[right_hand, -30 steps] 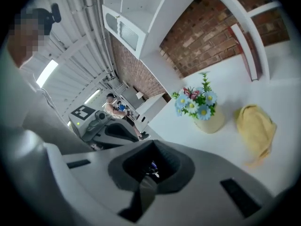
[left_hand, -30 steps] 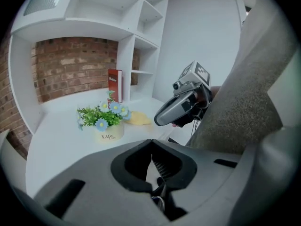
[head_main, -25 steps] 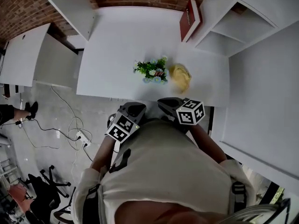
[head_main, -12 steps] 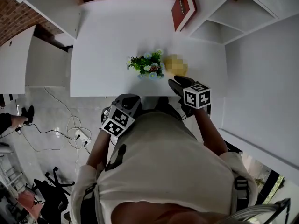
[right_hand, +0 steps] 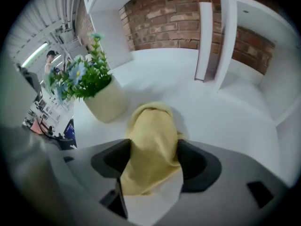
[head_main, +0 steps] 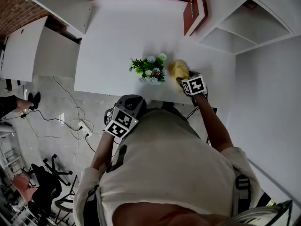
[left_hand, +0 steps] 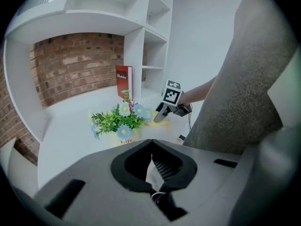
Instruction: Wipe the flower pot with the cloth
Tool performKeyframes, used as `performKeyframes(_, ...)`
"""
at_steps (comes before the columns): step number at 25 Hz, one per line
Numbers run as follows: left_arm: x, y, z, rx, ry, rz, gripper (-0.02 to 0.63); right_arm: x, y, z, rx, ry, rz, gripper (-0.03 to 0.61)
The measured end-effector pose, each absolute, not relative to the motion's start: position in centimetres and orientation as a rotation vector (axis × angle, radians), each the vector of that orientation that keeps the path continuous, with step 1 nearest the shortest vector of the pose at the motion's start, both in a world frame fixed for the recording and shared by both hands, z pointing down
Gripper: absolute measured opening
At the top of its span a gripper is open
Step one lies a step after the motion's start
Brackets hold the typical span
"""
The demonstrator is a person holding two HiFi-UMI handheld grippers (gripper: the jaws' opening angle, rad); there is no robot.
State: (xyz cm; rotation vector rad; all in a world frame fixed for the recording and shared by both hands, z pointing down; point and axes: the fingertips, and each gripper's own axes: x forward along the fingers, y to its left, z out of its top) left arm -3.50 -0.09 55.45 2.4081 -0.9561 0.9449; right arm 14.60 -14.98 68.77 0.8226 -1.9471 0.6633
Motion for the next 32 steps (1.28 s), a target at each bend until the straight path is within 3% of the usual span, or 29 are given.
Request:
performKeyframes(3, -3.7, -0.2, 55.5, 2.375, -1.011, 0.93, 0.021, 13.7, -14.3, 69.3, 0.746, -2.019, 0.687, 0.275)
performKeyframes(5, -4.0, -0.3, 55.6, 2.353, -1.044, 0.912, 0.021, 13.3, -13.8, 69.4, 0.709, -2.06, 0.726, 0.175)
performKeyframes(8, -4.6, -0.7, 55.6, 2.343, -1.072, 0.895, 0.021, 12.9, -13.8, 69.4, 0.718, -2.061, 0.752, 0.134)
performKeyframes(12, -4.4, -0.9, 55.6, 2.365, -1.053, 0.883, 0.021, 12.6, -13.6, 68.5, 0.748, -2.078, 0.844, 0.116)
performKeyframes(18, -5.2, -3.4, 56.3, 2.409, -1.111, 0.869, 0.021, 8.3, -14.6, 60.5, 0.801, -2.352, 1.318, 0.115)
performKeyframes(22, -6.0, -7.7, 56.9, 2.45, -1.204, 0.832, 0.023, 6.2, -14.8, 57.7, 0.798, -2.439, 1.395, 0.117)
performKeyframes(23, -5.9, -8.5, 57.1, 2.467, -1.204, 0.835, 0.065, 5.8, -14.7, 57.5, 0.796, -2.448, 1.407, 0.117)
performKeyframes(24, -5.7, -9.2, 57.3, 2.487, -1.189, 0.84, 0.159, 5.4, -14.6, 57.4, 0.796, -2.455, 1.416, 0.117)
performKeyframes(25, -5.3, -9.7, 57.6, 2.51, -1.164, 0.851, 0.195, 5.2, -14.5, 57.4, 0.797, -2.457, 1.42, 0.118)
performKeyframes(32, -3.3, -10.8, 61.8, 2.566, -1.027, 0.986, 0.213, 4.7, -13.8, 59.9, 0.823, -2.411, 1.44, 0.124)
